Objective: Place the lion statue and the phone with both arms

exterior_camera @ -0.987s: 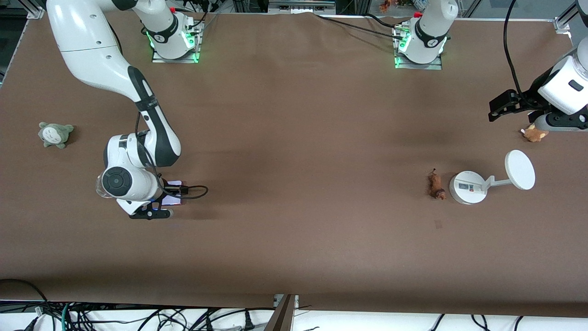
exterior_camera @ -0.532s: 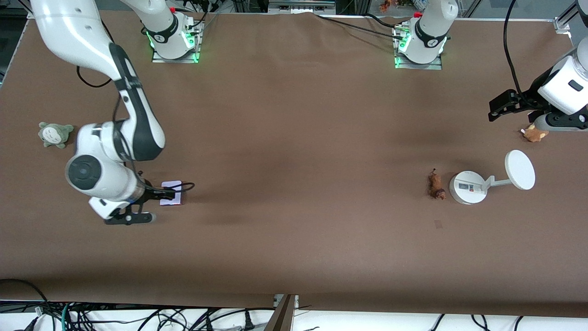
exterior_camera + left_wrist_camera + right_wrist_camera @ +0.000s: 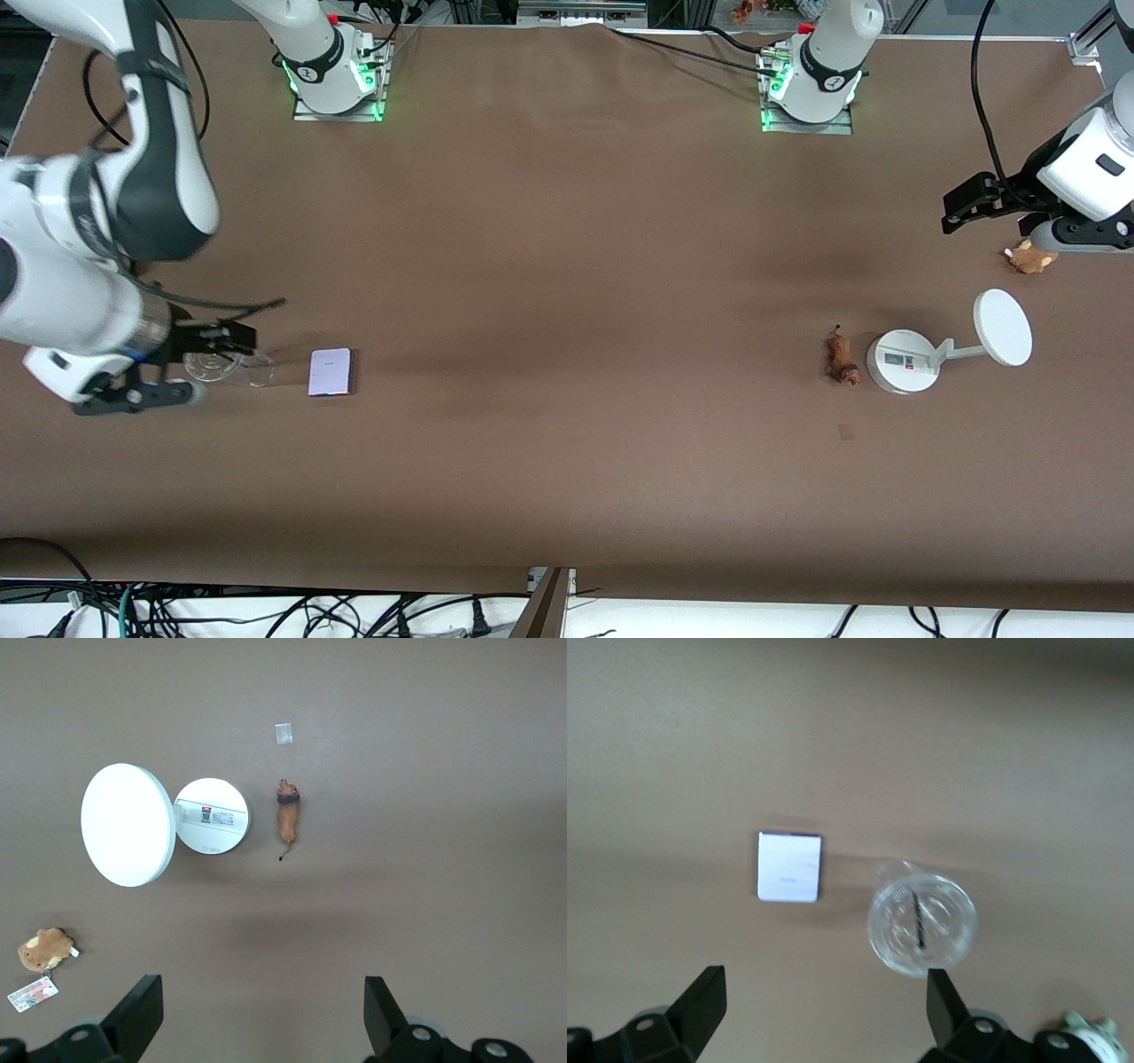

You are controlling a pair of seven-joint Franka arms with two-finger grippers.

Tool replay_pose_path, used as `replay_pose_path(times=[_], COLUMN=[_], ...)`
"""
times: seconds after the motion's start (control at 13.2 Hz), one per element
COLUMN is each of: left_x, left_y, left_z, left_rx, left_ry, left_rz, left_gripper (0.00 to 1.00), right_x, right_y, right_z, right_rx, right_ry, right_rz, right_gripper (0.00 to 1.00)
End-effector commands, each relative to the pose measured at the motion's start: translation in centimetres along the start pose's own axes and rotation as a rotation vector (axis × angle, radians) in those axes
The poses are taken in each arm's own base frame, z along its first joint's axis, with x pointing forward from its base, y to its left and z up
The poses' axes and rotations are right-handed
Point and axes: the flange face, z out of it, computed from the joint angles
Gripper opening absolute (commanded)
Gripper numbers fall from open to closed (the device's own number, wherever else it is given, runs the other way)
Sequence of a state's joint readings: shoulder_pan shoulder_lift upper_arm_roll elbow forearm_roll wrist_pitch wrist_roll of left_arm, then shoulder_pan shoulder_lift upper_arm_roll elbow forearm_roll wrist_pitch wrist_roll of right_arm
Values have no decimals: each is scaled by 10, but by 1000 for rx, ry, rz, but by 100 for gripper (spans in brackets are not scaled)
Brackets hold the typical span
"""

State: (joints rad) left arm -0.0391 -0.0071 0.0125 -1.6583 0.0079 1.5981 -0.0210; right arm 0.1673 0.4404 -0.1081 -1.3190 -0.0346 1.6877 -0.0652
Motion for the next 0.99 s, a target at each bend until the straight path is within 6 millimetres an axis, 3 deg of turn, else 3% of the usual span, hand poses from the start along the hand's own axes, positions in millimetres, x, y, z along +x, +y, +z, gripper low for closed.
replay_pose_path(times=[0.0, 0.3, 0.53, 0.68, 0.76, 0.91], left_x=[-3, -3, -3, -3, -3, -3], left_y=[-1, -1, -1, -1, -1, -1], left_z=[-2, -2, -2, -2, -2, -2], left_rx=[14, 14, 14, 12, 14, 14], left_ry=[-3, -3, -3, -3, -3, -3], left_rz=[7, 7, 7, 7, 7, 7], left_gripper=[100, 100, 100, 100, 100, 100], right_x=[-24, -56, -89, -118, -129, -144], right_y=[16, 24, 0, 14, 25, 28], right_z=[-42, -68, -76, -107, -111, -118], right_rx=[2, 13, 31, 39, 43, 50], right_ry=[15, -19, 19, 67, 68, 36], right_rz=[6, 30, -32, -4, 15, 15], right_gripper=[100, 100, 100, 100, 100, 100])
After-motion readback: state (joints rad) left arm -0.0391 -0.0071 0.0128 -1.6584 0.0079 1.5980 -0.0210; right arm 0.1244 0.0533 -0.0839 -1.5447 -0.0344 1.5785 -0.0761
